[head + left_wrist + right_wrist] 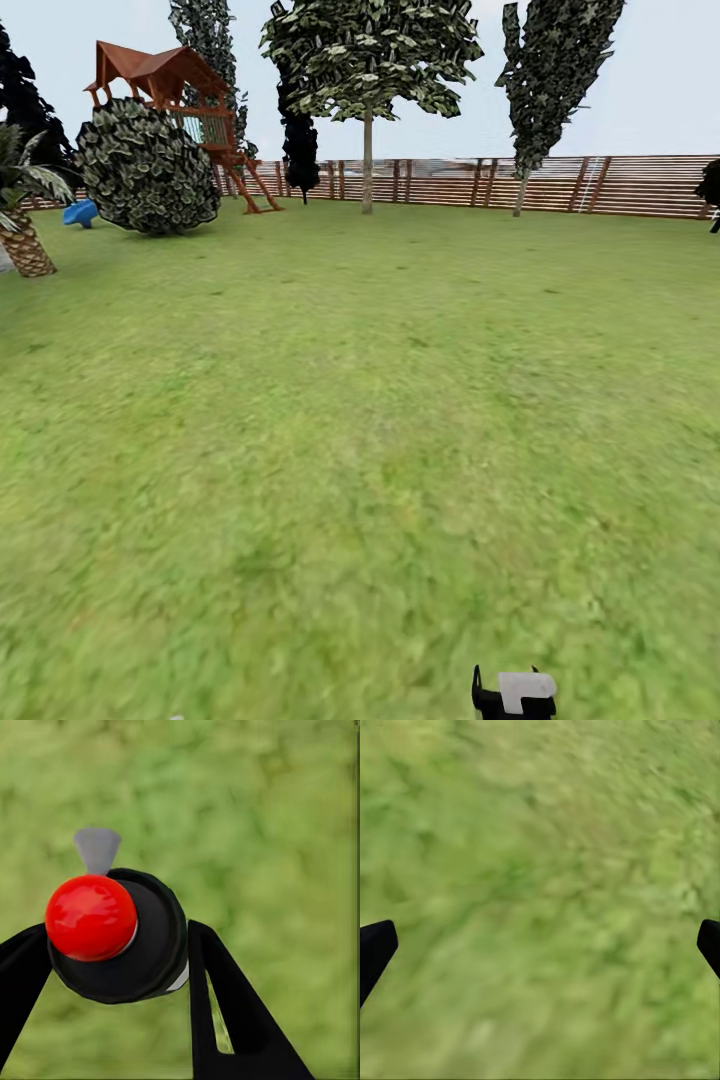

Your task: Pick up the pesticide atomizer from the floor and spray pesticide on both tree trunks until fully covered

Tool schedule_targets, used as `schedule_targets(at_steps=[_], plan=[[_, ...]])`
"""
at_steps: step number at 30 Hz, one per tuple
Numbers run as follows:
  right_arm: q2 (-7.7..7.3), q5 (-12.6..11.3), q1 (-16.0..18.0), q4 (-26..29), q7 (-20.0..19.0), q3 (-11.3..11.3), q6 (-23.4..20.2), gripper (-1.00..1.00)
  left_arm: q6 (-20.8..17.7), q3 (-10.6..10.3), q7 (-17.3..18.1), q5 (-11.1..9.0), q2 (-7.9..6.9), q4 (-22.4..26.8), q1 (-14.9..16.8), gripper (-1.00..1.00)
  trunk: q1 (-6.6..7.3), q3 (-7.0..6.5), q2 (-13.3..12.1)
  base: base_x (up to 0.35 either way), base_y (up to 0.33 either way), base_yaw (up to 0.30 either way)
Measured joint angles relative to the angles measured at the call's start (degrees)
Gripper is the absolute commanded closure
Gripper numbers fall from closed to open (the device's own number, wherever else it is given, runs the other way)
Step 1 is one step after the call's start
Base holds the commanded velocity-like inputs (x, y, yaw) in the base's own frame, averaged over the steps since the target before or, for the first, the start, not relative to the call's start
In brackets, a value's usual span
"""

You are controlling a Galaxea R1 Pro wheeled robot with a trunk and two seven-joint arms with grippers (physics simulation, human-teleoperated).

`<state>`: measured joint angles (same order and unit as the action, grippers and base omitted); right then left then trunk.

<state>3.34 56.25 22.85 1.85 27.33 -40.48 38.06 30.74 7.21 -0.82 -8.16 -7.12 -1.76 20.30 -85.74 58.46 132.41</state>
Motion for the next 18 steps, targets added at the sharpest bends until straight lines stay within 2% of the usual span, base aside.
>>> schedule_targets(at_steps=[18], plan=[[0.0, 0.0, 0.0, 0.0, 0.0, -0.01, 0.0, -1.0, 0.1, -0.01, 0.02, 0.08, 0.05, -0.03, 0.0, 1.0, 0.0, 0.0, 0.0, 0.339, 0.0, 0.0]])
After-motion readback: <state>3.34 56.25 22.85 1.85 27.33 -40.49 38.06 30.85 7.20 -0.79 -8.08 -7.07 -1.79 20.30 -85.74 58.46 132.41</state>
